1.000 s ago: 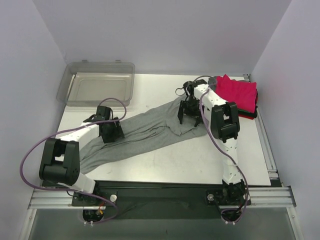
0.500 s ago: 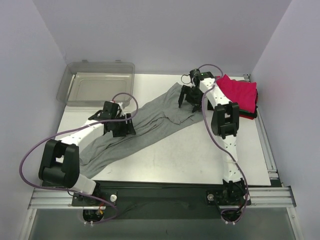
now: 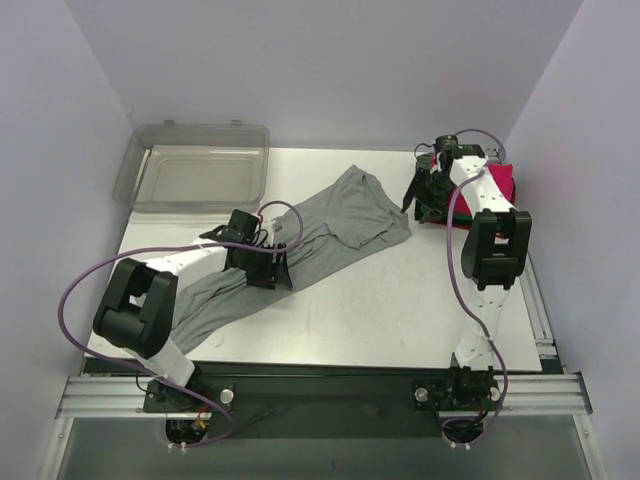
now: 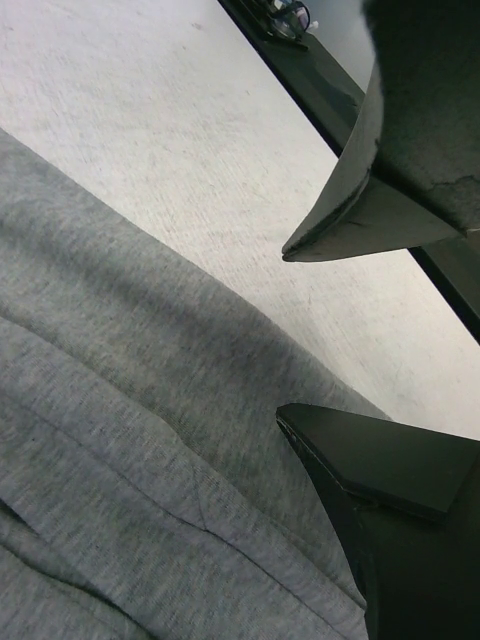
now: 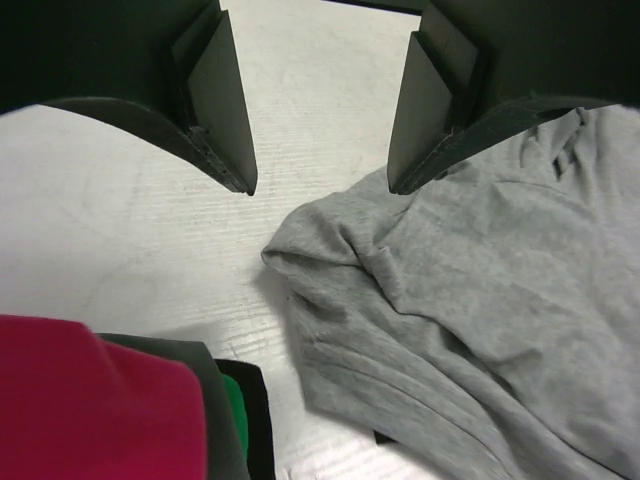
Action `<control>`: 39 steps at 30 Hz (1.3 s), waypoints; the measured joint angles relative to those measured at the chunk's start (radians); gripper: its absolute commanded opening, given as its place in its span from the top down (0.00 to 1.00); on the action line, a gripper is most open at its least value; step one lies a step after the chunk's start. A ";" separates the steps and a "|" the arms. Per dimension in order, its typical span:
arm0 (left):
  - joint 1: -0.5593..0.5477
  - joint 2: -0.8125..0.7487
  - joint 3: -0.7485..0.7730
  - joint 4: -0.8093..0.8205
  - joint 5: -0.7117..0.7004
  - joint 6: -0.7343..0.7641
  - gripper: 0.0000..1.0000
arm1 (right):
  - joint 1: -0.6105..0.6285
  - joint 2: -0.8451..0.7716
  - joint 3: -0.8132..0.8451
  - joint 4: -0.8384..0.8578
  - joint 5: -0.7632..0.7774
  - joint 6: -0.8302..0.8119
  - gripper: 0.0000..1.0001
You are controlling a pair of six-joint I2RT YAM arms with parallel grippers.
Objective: Fold and stack the t-shirts
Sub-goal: Rotate the tshirt 75 degrees
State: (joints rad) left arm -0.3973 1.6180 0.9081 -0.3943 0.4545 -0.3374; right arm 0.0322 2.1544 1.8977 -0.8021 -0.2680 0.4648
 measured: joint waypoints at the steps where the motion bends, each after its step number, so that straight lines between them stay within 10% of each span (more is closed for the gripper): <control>1: 0.000 0.009 0.000 -0.002 0.002 0.004 0.31 | 0.005 0.011 -0.013 0.001 -0.004 -0.001 0.46; 39: 0.000 0.034 0.000 -0.035 -0.012 0.058 0.31 | 0.006 0.130 -0.065 0.079 0.054 0.006 0.67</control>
State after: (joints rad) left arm -0.3977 1.6520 0.9077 -0.4294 0.4423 -0.2798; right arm 0.0380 2.2841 1.8328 -0.7227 -0.2138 0.4706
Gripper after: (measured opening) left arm 0.688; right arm 0.352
